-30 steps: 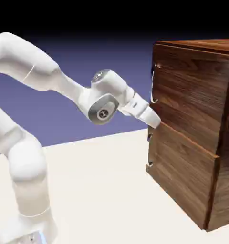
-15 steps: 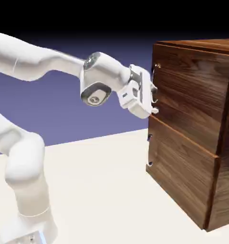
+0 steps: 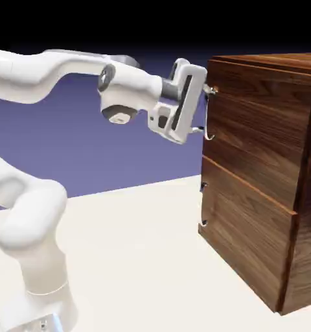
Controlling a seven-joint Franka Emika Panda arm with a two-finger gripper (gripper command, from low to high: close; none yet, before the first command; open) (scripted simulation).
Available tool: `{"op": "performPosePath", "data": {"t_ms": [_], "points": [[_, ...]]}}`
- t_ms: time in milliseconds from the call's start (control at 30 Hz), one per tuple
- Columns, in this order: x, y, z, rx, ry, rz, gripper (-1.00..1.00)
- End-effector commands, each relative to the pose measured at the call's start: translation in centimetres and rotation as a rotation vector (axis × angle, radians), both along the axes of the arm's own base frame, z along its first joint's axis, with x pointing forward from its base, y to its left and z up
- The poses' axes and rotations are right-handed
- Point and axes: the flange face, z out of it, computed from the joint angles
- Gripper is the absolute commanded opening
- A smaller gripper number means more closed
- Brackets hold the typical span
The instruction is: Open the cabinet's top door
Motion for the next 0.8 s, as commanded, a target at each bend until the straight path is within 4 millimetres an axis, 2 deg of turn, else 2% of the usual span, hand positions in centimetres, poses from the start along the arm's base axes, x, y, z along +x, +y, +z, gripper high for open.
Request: {"op": "performPosePath", "data": {"t_ms": [0, 400, 767], "points": [[-0.1, 0.3, 0.1, 0.045, -0.014, -0.015, 0.00], [-0.1, 4.7, -0.6, 0.582, -0.167, -0.147, 0.00], [1.5, 9.5, -3.9, 1.077, -0.264, -0.216, 0.00]]}}
